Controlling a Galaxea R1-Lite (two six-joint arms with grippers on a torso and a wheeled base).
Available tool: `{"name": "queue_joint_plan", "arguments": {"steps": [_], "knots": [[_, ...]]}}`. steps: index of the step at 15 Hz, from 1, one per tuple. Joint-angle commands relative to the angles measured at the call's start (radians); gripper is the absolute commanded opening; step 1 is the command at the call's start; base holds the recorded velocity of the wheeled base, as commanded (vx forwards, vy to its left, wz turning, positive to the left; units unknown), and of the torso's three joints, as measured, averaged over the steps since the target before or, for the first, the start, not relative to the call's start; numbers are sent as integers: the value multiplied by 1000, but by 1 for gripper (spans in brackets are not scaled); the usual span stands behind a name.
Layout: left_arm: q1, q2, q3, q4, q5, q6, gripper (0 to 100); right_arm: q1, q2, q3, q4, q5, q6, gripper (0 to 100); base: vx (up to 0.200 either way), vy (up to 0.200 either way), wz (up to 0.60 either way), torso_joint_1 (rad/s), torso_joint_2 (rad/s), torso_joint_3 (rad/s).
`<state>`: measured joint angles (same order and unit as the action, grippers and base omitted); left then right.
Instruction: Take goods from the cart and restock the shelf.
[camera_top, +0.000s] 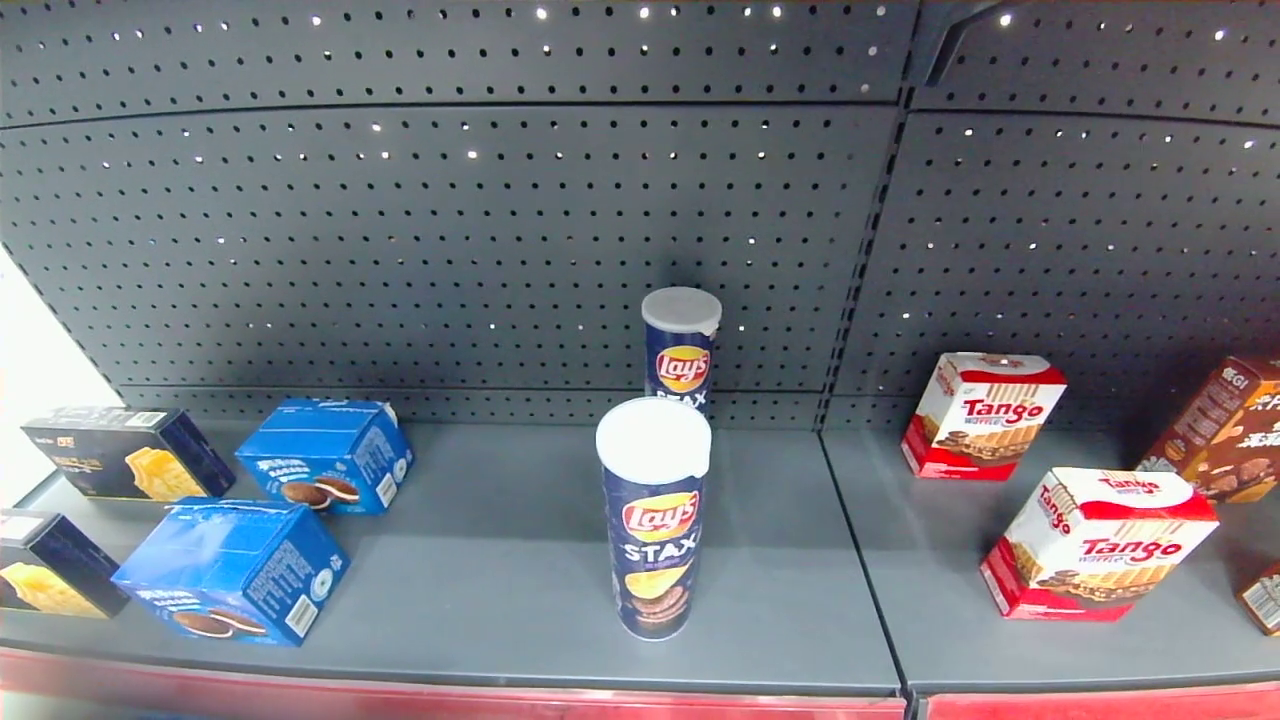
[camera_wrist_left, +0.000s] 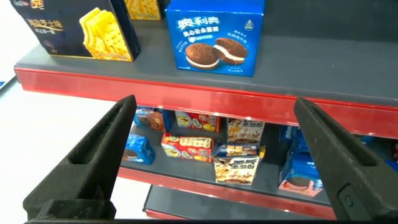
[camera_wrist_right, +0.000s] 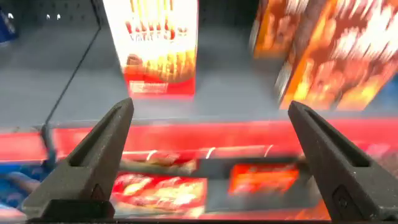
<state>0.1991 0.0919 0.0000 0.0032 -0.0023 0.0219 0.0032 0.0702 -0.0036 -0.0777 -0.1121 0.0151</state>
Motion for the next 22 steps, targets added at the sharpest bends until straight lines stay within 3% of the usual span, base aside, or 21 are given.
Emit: {"name": "queue_joint_plan", "arguments": {"steps": [1, 4, 8, 12, 14, 19, 22], "knots": [[0, 2, 0, 0, 1, 0, 100, -3, -70, 4, 6, -1, 2, 100, 0, 0, 0, 0, 0, 0], [0, 2, 0, 0, 1, 0, 100, -5, -70, 4, 9, 8, -57, 100, 0, 0, 0, 0, 0, 0], [0, 2, 0, 0, 1, 0, 100, -5, -70, 4, 12, 8, 19, 100, 0, 0, 0, 0, 0, 0], [0, 2, 0, 0, 1, 0, 100, -5, -70, 2, 16, 144, 13, 100, 0, 0, 0, 0, 0, 0], [0, 2, 0, 0, 1, 0, 100, -5, -70, 1, 18, 141, 20, 100, 0, 0, 0, 0, 0, 0], [0, 2, 0, 0, 1, 0, 100, -5, -70, 2, 19, 8, 16, 100, 0, 0, 0, 0, 0, 0], [0, 2, 0, 0, -13, 9, 100, -3, -70, 2, 19, 150, 17, 100, 0, 0, 0, 0, 0, 0]]}}
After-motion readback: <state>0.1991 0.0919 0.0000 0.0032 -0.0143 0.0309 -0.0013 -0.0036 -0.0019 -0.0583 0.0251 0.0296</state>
